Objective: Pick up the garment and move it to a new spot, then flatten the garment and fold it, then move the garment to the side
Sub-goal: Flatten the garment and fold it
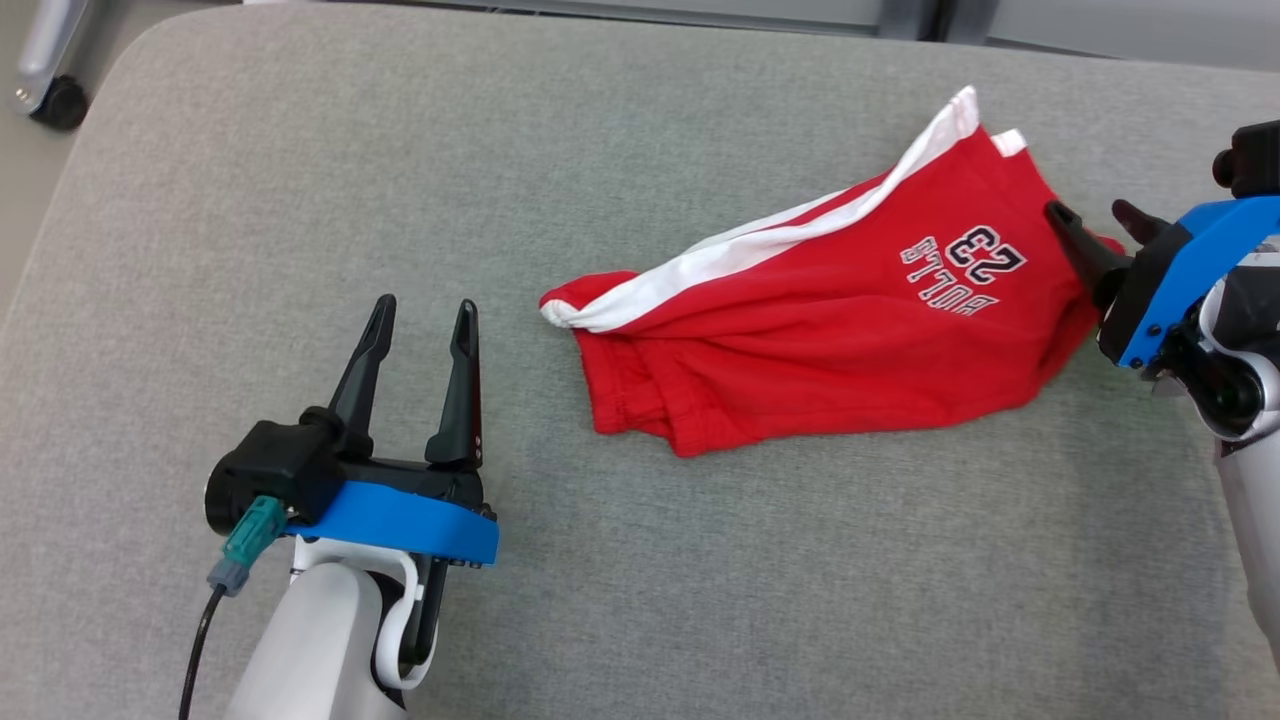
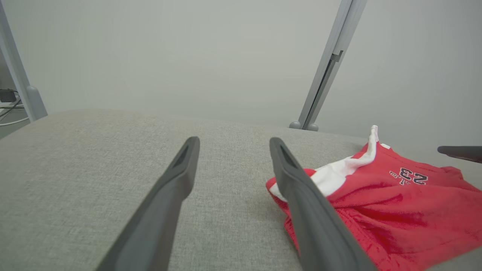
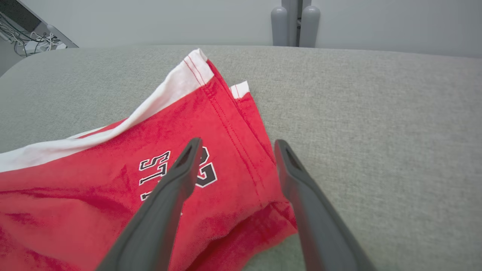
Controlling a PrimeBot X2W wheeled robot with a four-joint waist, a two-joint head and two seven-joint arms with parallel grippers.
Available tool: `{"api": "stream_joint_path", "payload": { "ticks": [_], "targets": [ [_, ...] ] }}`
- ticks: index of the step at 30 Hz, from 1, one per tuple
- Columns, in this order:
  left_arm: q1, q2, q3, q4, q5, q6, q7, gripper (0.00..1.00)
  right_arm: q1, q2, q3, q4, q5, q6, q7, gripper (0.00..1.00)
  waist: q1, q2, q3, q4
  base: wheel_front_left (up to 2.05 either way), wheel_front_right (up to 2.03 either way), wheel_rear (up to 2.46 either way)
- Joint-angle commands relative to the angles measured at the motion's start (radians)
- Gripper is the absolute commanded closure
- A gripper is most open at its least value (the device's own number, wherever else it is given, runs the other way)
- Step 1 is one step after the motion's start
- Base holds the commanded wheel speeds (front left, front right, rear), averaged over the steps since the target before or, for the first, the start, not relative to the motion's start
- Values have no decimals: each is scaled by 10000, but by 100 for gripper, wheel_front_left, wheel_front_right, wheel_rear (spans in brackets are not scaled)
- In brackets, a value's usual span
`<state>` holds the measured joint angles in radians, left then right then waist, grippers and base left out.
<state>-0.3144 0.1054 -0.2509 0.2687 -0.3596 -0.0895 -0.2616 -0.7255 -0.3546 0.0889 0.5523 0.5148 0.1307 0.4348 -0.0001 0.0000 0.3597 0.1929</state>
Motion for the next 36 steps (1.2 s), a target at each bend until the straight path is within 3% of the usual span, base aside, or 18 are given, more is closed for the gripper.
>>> {"api": "stream_joint_path", "payload": {
  "ticks": [1,7,11,12,13,14,24,30,36],
  "targets": [
    [43,-60,79,-34,161,-79,-42,0,-160,46,-136,281,-329,1,-95,0,1,0,149,176,0,0,0],
    [118,-288,337,48,754,-275,-44,0,-647,417,-860,1867,-2100,1,-268,0,1,0,306,504,0,0,0],
    [202,-348,464,119,899,-350,-44,0,-463,934,-738,2368,-2124,4,0,0,1,0,264,514,0,0,0],
    [225,-354,516,152,907,-363,-44,0,-395,1027,-611,2375,-2062,15,33,25,1,0,223,472,0,0,0],
    [253,-355,552,189,935,-365,-44,0,-327,1088,-520,2323,-1949,15,-3,76,1,0,190,430,0,0,0],
    [272,-350,595,222,956,-378,-45,0,-256,1066,-442,2273,-1880,14,-61,100,1,0,144,372,0,0,0],
    [771,-63,744,347,1065,-429,-45,0,842,562,-784,963,-1710,1,-1461,100,1,0,-769,-460,0,0,0],
    [1103,166,567,280,995,-410,-45,0,2084,38,-1790,-222,-3080,1,-1481,100,1,0,-1328,-824,0,0,0],
    [1227,284,443,336,965,-412,-46,0,2723,282,-2309,-1441,-4055,3,-1134,100,1,0,-1597,-905,0,0,0]
  ]
}}
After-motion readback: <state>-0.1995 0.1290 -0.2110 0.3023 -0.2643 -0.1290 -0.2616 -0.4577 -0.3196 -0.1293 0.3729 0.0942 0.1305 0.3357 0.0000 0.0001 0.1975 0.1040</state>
